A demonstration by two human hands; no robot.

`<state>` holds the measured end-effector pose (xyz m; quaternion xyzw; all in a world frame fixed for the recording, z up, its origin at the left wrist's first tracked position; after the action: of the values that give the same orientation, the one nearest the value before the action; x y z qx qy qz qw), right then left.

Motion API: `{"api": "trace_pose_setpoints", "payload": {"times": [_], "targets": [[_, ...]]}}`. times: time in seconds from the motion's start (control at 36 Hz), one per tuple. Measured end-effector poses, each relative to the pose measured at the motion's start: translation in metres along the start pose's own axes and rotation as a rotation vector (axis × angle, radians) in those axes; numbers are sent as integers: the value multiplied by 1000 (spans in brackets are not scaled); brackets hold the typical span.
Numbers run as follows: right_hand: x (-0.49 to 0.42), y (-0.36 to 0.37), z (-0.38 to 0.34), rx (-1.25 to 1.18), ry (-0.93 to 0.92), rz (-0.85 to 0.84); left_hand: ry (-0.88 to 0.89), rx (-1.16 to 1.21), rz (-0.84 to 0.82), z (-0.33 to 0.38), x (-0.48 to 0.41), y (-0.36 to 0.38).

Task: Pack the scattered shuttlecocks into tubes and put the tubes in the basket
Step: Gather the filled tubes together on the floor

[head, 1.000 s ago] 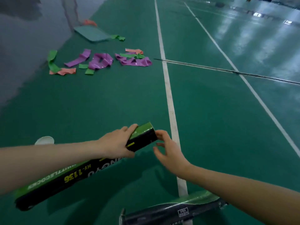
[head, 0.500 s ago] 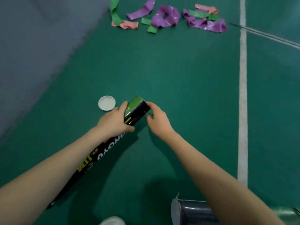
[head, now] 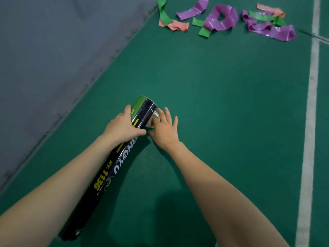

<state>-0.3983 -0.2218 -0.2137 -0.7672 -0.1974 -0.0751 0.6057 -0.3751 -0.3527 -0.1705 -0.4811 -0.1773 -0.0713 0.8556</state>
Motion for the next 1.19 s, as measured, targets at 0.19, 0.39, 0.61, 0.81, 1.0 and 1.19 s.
{"api": "trace_pose_setpoints", "payload": {"times": [0.19, 0.39, 0.61, 0.81, 1.0, 1.19], "targets": [[34, -16, 101, -195, 159, 207, 98, -43, -131, 28, 4, 30], [84, -61, 209, -1112, 578, 398, 273, -141, -219, 100, 12, 64], [109, -115, 209, -1521, 324, 330, 511, -196, -223, 188, 37, 87], [143, -137, 214, -1242, 257, 266, 639, -190, -172, 240, 58, 91], [169, -143, 224, -1234, 222, 327, 712, -152, -114, 265, 75, 90], [190, -146, 224, -1193, 266, 434, 750, -145, -62, 274, 90, 85]]}}
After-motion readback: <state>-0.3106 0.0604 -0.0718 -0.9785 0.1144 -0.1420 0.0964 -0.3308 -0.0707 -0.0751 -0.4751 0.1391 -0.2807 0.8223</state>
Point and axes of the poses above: each hand's wrist, its own x-axis away from the middle knuckle, its own y-axis out of the palm, z = x × y, the point moved 9 cm from there along -x, towards the middle knuckle, and after that the axes turned 10 degrees about y, right-handed, at the moved point
